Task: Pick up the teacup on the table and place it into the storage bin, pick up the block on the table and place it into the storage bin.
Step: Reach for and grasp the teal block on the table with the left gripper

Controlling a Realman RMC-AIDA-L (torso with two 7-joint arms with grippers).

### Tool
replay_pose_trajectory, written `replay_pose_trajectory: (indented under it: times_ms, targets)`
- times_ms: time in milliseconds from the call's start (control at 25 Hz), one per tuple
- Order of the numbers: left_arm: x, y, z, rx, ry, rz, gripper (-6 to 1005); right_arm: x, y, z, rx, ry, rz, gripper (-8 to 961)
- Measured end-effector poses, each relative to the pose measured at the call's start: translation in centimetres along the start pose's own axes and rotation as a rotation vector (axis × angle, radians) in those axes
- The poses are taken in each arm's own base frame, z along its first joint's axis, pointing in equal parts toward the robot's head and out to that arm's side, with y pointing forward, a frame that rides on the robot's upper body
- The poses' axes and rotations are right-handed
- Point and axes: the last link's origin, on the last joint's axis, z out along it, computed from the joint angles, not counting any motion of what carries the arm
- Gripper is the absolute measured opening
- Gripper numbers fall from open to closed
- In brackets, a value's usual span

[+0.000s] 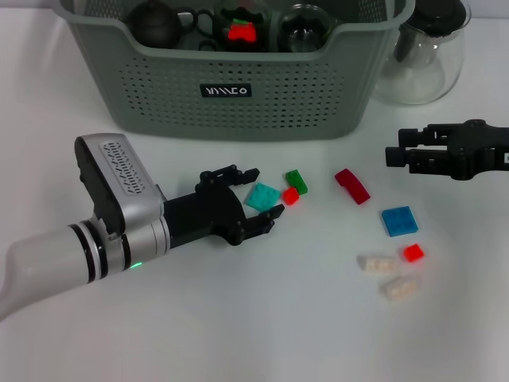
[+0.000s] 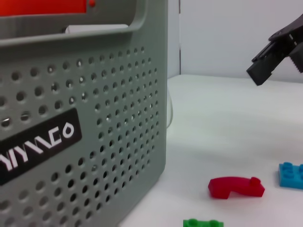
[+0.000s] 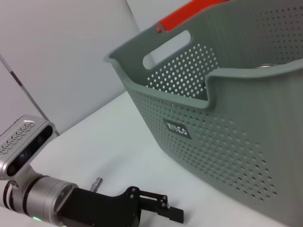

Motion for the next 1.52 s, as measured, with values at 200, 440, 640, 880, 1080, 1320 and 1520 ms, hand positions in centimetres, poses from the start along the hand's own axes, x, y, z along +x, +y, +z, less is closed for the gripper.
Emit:
replay_pose_trajectory:
  times_ms: [200, 440, 640, 880, 1080, 1320, 1520]
  targets:
    - [-0.2, 0.2, 0.2, 0.001, -0.014, 0.009, 685, 0.0, 0.0, 0.0, 0.001, 0.000, 0.001, 596]
    - [-0.4, -0.2, -0.2, 0.030, -0.011, -0.002, 684, 0.1, 0.0, -0.1, 0.003, 0.000, 0.003, 596]
    - [-0.8, -0.7, -0.9, 0.064, -0.014, -0.006, 683, 0.2, 0.0, -0.1, 0.003, 0.000, 0.004, 596]
    - [-0.7, -0.7, -1.2, 0.069, 0.008, -0.017, 682, 0.2, 0.1, -0.1, -0.002, 0.000, 0.004, 596]
    - [-0.6, -0.2, -0.9, 0.052, 0.016, -0.006, 681, 0.2, 0.1, -0.1, -0.004, 0.001, 0.004, 596]
    - [-0.8, 0.0, -0.7, 0.057, 0.003, 0.019, 680, 0.2, 0.1, -0.1, -0.005, 0.001, 0.004, 596]
    - [-0.9, -0.1, -0.7, 0.068, -0.004, 0.017, 680, 0.2, 0.1, -0.1, -0.005, 0.001, 0.004, 596]
